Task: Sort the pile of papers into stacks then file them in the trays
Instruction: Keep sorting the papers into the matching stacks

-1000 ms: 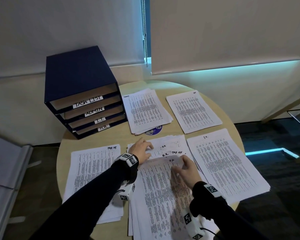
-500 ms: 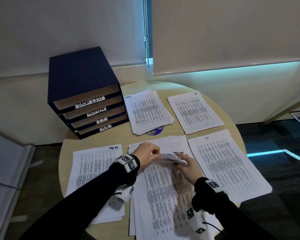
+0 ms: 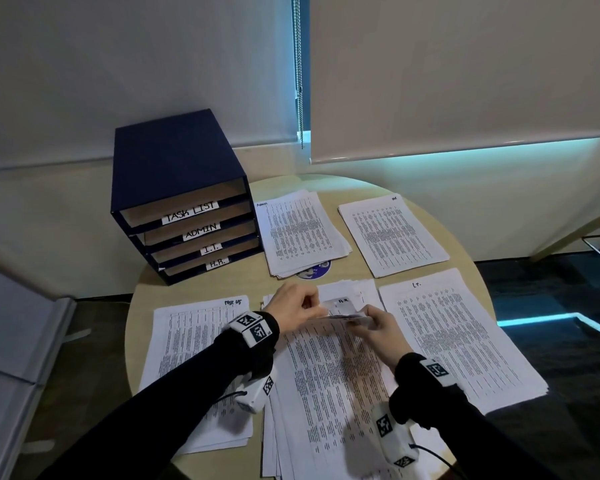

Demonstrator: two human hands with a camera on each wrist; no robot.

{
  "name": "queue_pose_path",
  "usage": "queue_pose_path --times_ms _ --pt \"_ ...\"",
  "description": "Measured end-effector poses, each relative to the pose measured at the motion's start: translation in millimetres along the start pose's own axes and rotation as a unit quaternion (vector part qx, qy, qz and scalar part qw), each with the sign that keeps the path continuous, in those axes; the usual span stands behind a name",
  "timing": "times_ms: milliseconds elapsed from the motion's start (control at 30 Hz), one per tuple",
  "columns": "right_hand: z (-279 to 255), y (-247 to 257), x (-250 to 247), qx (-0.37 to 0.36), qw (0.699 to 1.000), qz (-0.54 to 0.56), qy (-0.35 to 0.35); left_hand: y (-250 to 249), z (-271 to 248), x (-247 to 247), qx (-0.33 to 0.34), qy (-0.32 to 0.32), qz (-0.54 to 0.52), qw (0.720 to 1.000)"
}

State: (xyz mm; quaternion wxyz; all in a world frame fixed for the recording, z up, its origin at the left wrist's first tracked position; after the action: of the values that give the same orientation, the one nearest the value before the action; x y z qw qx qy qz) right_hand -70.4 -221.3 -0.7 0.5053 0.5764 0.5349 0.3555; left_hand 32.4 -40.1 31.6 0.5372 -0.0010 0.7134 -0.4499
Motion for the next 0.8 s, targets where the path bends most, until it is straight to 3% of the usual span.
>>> queue_pose_path --times_ms 133,233,333,433,533,667,800 --pt "-1 10 -3 -0.002 0.999 -0.005 -0.033 -7 -5 -18 -0.035 0.030 0.006 0.999" --pt "2 37 -16 -0.014 0.994 0.083 -0.071 -2 -8 -54 -0.140 0.017 -0.036 0.989" --pt "8 71 -31 -0.060 0.982 0.135 -0.116 -1 -15 -89 -0.138 -0.051 -0.196 0.970" --pt "12 98 -33 -0.099 0.964 0.193 -0.156 -7 -19 -96 -0.123 -0.133 -0.371 0.911" --pt "9 112 -23 -0.113 0.950 0.257 -0.137 -18 -20 -81 -0.153 -0.207 -0.363 0.895" --pt "5 104 -4 -0.109 0.973 0.180 -0.096 -33 -30 -51 -0.151 -0.284 -0.367 0.873" --pt "12 99 6 -0.067 0.970 0.188 -0.141 -29 -26 -40 -0.153 -0.312 -0.374 0.860"
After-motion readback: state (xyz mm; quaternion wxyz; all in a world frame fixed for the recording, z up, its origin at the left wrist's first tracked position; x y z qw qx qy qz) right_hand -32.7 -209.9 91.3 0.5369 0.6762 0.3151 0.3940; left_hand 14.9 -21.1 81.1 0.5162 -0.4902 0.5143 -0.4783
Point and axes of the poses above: each hand's wrist, its own z-axis towards the middle knuckle, its own x-axis out of the palm, y = z × x, the point moved 1 cm from there along z, towards the middle knuckle
